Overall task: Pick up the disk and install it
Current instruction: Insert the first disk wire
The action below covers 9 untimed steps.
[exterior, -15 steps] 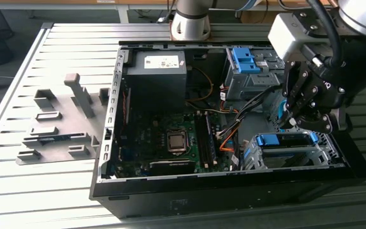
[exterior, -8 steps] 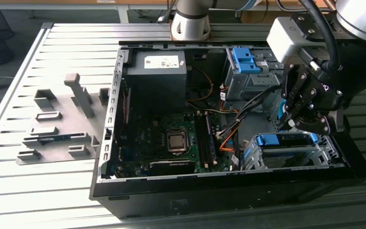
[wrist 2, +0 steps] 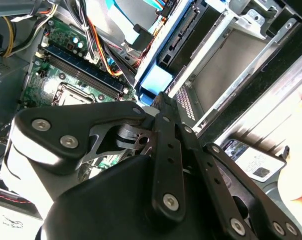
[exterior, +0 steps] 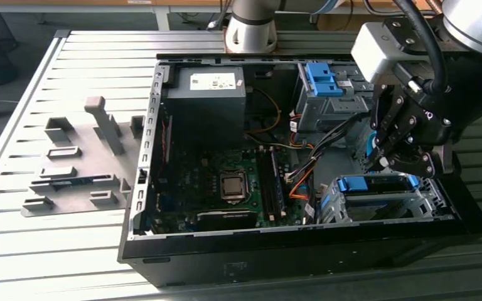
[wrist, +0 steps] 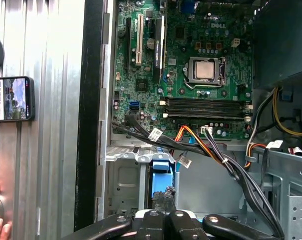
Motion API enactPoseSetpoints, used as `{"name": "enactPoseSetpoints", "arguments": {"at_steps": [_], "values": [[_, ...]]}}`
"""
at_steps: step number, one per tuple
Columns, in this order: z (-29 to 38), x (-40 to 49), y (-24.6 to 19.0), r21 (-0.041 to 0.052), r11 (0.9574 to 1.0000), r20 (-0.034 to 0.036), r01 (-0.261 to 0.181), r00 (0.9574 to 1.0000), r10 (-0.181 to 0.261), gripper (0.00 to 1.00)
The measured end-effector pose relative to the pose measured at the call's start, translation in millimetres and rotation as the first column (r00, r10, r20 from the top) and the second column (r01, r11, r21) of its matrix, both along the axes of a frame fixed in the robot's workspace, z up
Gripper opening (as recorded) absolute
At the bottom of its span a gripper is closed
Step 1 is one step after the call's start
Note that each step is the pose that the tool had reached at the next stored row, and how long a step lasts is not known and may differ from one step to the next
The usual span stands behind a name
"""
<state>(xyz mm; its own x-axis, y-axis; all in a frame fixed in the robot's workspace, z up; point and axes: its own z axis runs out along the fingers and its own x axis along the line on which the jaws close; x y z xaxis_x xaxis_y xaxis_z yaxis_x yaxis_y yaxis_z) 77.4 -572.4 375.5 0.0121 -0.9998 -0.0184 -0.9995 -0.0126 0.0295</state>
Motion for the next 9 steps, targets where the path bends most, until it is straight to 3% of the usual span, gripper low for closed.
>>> {"name": "enactPoseSetpoints", "arguments": {"at_steps": [4,9], "values": [[-0.3,5.6,0.0,0.0002,1.0000,0.0000,0.000,1.0000,0.000,0.11],[-1.0,27.5,0.3,0.0000,1.0000,-0.0034,0.000,1.0000,0.000,0.11]]}}
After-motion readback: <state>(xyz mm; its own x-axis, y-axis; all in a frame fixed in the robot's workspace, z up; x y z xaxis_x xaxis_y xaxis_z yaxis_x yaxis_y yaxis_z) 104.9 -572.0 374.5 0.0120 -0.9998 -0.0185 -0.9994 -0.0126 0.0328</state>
